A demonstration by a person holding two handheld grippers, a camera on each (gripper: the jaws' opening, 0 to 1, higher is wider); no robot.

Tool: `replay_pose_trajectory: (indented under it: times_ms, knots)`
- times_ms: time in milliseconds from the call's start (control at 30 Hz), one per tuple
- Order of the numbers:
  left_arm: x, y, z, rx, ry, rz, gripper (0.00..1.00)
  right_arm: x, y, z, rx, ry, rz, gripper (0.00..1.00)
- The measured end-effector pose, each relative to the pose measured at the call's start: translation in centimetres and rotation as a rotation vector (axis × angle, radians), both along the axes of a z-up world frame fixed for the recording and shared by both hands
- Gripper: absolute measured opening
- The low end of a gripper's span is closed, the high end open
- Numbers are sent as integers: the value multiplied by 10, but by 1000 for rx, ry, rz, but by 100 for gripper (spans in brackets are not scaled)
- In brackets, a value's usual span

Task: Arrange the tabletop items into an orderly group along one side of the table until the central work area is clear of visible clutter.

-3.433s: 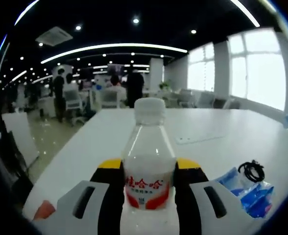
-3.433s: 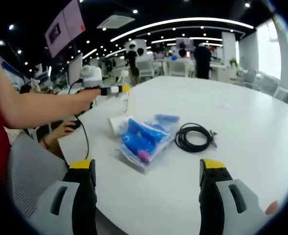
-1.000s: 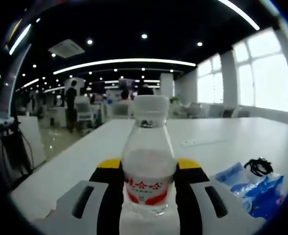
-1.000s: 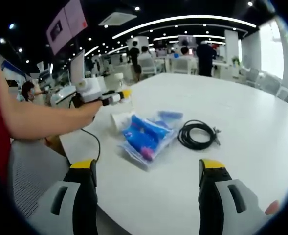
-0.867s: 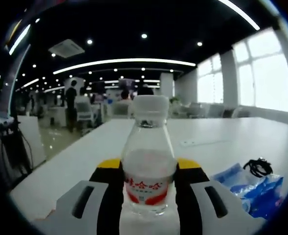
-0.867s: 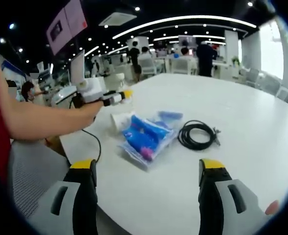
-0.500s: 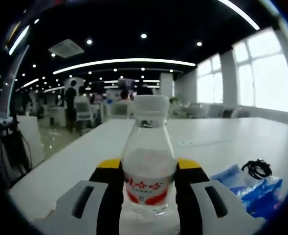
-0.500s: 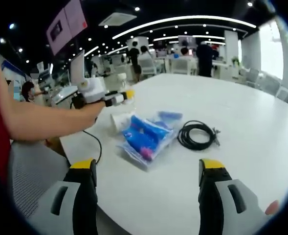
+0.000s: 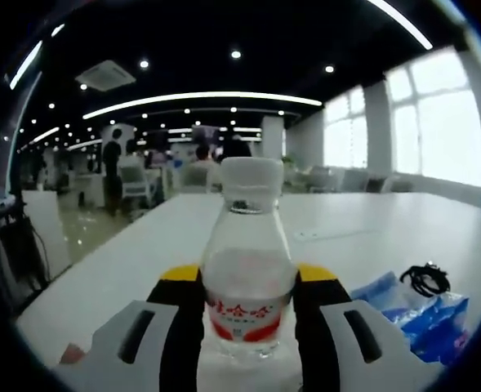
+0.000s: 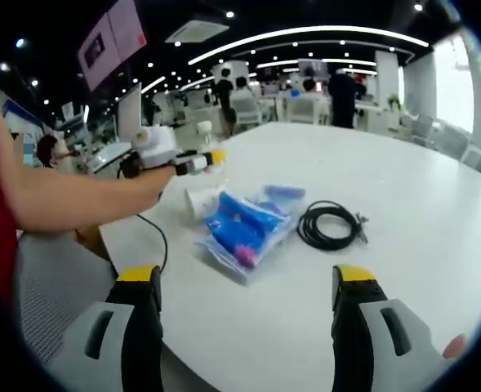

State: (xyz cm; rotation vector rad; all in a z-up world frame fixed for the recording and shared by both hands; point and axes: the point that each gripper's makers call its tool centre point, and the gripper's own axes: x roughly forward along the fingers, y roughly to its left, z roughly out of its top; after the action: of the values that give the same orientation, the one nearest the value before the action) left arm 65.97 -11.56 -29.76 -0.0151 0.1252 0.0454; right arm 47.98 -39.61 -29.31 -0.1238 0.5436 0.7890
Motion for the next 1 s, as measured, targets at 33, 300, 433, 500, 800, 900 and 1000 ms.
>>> replay_pose_trajectory:
  times_ms: [33, 300, 433, 500, 800, 900, 1000]
  knots:
    - [0, -1, 1, -3, -1, 0, 41, 0, 0, 0, 0, 0, 0, 86]
    - [0, 1, 4, -39, -10, 19, 59, 1, 0, 0, 1, -1, -2, 86]
    - [0, 5, 4, -65, 4, 47, 77, 0, 0, 0, 1, -2, 0, 86]
    - [0, 4, 4, -79, 5, 40, 80, 0, 1, 1, 2, -3, 1, 86]
    - [-3, 1, 13, -61, -13, 21, 81, 0, 3, 2, 5, -7, 9, 86]
    - [-4, 3, 15, -56, -18, 21, 81, -1, 5, 3, 7, -11, 14, 86]
    - [-7, 5, 18, -56, -22, 24, 80, -1, 5, 4, 9, -14, 16, 86]
